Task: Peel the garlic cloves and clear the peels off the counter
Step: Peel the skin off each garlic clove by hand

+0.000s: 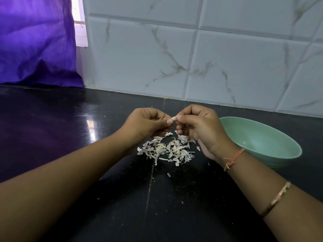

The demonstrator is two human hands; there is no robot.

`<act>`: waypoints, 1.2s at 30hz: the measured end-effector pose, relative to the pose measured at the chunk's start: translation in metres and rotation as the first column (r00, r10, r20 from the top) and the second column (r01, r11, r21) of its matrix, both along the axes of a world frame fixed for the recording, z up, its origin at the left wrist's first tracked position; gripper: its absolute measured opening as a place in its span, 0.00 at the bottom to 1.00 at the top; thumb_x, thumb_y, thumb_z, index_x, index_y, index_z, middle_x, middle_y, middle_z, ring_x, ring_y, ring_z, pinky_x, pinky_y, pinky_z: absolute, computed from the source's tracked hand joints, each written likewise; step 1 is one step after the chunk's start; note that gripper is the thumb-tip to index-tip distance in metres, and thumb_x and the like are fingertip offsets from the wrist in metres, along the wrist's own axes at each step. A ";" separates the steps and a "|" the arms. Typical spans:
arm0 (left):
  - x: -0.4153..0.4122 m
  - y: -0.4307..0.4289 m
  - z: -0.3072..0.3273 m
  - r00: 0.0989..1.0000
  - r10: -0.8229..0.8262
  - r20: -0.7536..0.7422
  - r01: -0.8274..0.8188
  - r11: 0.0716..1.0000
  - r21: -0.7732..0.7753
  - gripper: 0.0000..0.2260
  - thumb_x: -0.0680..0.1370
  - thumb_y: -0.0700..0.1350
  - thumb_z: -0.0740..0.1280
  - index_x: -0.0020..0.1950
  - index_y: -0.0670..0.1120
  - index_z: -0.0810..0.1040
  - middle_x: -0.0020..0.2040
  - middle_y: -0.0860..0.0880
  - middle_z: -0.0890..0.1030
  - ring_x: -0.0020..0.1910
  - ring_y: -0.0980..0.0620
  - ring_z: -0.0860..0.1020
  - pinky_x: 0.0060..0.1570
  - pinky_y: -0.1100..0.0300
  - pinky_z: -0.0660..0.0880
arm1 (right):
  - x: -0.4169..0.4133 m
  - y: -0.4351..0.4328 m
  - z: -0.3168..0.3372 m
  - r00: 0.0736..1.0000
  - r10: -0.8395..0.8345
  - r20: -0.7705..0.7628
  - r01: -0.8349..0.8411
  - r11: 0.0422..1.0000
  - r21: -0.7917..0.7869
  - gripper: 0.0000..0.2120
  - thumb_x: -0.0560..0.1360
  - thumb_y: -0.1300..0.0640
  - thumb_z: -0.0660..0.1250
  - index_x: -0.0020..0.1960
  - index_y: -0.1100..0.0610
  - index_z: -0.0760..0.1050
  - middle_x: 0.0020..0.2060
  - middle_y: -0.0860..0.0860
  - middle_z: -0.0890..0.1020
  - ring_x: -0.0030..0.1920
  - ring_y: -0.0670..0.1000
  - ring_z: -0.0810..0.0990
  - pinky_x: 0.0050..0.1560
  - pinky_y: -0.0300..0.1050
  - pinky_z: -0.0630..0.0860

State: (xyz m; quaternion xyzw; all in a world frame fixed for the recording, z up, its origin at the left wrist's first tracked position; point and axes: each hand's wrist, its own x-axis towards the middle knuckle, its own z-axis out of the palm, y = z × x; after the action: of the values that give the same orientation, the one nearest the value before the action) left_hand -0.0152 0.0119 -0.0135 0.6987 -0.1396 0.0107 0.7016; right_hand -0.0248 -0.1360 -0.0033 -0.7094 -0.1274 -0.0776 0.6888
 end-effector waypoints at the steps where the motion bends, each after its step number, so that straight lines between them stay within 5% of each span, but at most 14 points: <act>1: 0.000 0.000 0.000 0.999 0.003 0.035 -0.004 0.999 0.032 0.02 0.72 0.35 0.69 0.40 0.40 0.79 0.30 0.50 0.81 0.31 0.57 0.78 0.34 0.68 0.77 | 0.000 0.000 0.001 0.999 0.019 -0.030 -0.018 0.999 0.034 0.11 0.72 0.71 0.64 0.34 0.61 0.74 0.26 0.53 0.76 0.28 0.50 0.73 0.30 0.38 0.74; 5: 0.001 0.002 0.001 0.994 0.008 0.109 -0.020 0.994 0.108 0.03 0.70 0.36 0.71 0.38 0.43 0.80 0.33 0.45 0.81 0.35 0.50 0.76 0.36 0.64 0.75 | -0.001 0.000 0.004 0.989 0.075 -0.129 -0.058 0.990 0.132 0.11 0.72 0.71 0.61 0.33 0.61 0.73 0.24 0.52 0.75 0.26 0.48 0.70 0.27 0.36 0.71; 10: 0.003 0.003 0.000 0.994 -0.024 0.109 0.016 0.997 0.079 0.02 0.70 0.37 0.71 0.39 0.43 0.81 0.31 0.49 0.82 0.31 0.55 0.77 0.34 0.67 0.76 | -0.002 0.003 0.004 0.974 0.113 -0.198 -0.070 0.975 0.211 0.11 0.74 0.70 0.59 0.35 0.61 0.72 0.25 0.53 0.72 0.25 0.46 0.69 0.25 0.34 0.69; 18: 0.002 0.003 0.003 0.999 -0.011 0.050 0.013 0.999 -0.049 0.03 0.72 0.37 0.69 0.38 0.42 0.80 0.32 0.48 0.82 0.30 0.57 0.77 0.34 0.68 0.76 | 0.001 0.007 -0.010 0.990 -0.077 -0.118 0.062 0.990 -0.130 0.06 0.74 0.63 0.67 0.39 0.60 0.73 0.27 0.50 0.71 0.25 0.45 0.69 0.30 0.39 0.70; 23: 0.004 0.003 0.002 0.970 0.151 0.188 -0.166 0.984 0.067 0.05 0.69 0.39 0.73 0.36 0.46 0.80 0.32 0.47 0.80 0.30 0.57 0.76 0.36 0.64 0.76 | 0.001 0.005 -0.007 0.994 -0.080 -0.068 0.080 0.997 -0.012 0.09 0.72 0.73 0.65 0.39 0.62 0.73 0.33 0.55 0.78 0.33 0.50 0.78 0.39 0.43 0.78; 26: 0.004 0.003 0.002 0.918 0.227 0.324 -0.292 0.941 0.168 0.07 0.69 0.41 0.74 0.36 0.51 0.79 0.31 0.48 0.77 0.31 0.56 0.73 0.34 0.63 0.72 | 0.000 0.006 -0.004 0.992 -0.070 -0.103 0.072 0.997 0.021 0.11 0.77 0.69 0.57 0.42 0.61 0.76 0.36 0.56 0.81 0.36 0.50 0.82 0.39 0.42 0.80; 31: 0.004 0.005 0.000 0.853 0.238 0.465 -0.370 0.904 0.216 0.08 0.69 0.43 0.74 0.36 0.55 0.79 0.31 0.50 0.78 0.30 0.57 0.72 0.33 0.64 0.69 | -0.004 0.007 -0.002 0.994 0.016 -0.110 -0.009 0.998 0.065 0.10 0.77 0.55 0.64 0.42 0.60 0.77 0.34 0.53 0.80 0.34 0.48 0.79 0.35 0.41 0.78; 36: 0.004 0.004 0.001 0.862 0.233 0.450 -0.355 0.911 0.208 0.08 0.69 0.43 0.74 0.36 0.56 0.79 0.33 0.47 0.80 0.30 0.57 0.73 0.34 0.63 0.72 | -0.005 0.009 -0.002 0.997 0.026 -0.067 -0.020 0.996 0.087 0.06 0.77 0.63 0.63 0.43 0.62 0.76 0.32 0.52 0.78 0.32 0.45 0.76 0.33 0.36 0.77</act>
State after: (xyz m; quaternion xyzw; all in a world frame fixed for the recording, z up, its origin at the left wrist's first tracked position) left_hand -0.0112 0.0163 -0.0130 0.7866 -0.1765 0.2470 0.5378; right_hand -0.0298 -0.1271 -0.0051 -0.6799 -0.1086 -0.0507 0.7235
